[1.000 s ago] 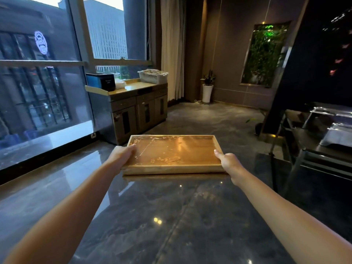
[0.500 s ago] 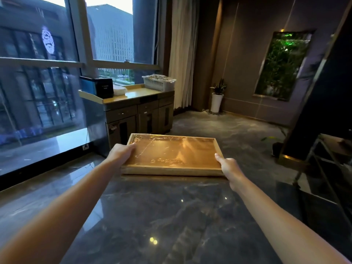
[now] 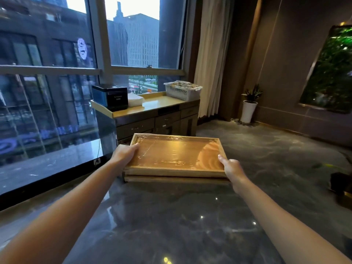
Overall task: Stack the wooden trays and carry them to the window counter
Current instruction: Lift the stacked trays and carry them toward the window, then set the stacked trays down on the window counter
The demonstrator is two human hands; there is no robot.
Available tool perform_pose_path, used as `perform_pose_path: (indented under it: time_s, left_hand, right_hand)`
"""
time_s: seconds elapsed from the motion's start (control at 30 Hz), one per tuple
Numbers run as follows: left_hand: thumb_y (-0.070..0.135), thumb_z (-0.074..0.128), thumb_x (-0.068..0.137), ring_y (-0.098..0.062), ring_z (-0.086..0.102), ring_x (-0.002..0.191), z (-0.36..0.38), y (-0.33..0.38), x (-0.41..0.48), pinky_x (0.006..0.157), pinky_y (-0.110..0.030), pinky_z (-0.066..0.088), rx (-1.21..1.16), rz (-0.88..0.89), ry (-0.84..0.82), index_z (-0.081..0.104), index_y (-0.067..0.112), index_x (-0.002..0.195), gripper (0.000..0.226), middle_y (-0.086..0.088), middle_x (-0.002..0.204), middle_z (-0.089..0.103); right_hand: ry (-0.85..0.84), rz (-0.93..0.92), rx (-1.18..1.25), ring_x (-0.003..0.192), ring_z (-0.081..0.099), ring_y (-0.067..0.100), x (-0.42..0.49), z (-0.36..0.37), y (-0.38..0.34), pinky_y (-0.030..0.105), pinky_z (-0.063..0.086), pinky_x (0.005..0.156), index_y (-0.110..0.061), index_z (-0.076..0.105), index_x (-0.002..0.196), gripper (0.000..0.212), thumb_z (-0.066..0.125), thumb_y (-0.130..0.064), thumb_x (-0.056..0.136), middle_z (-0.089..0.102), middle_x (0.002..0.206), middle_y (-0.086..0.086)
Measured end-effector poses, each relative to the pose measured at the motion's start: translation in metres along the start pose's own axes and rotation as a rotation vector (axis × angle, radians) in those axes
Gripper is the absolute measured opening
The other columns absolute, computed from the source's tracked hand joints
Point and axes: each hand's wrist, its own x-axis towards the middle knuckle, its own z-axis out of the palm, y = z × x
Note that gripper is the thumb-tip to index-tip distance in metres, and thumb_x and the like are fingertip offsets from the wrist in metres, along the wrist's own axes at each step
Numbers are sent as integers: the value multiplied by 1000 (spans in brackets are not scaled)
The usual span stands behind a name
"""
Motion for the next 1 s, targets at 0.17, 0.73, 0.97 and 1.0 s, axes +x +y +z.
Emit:
perform_pose_path:
  time_s: [0.17,0.73,0.97,1.0]
  left_hand:
    - [34,52,89,-15,53,62,36,4,149,53,-26,38,5,-21,-17,63,0,103,39,-4,70,58]
    - [34,49,92,-27,57,87,132,93,583,85,-39,44,11,-48,53,60,-2,107,41,-16,96,62]
    - [34,49,92,-30,58,92,193,124,765,85,-39,43,41,-74,126,58,-5,111,44,-21,109,63]
    - [33,49,92,-29,57,90,199,132,789,81,-36,42,39,-71,145,59,-5,111,44,-20,105,63]
  right_hand:
    - [4,-14,-15,81,50,19,141,57,-8,28,38,60,-6,56,98,31,46,-34,92,55,95,10]
    - [-69,-40,-84,85,49,22,600,214,-118,35,38,79,-8,52,91,29,44,-35,93,52,79,3]
    - [-168,-42,-96,87,49,21,807,268,-149,31,35,76,0,56,108,40,43,-34,93,53,81,3]
    - [-175,-50,-98,86,48,21,834,275,-160,31,36,77,1,56,110,40,43,-34,94,51,79,1]
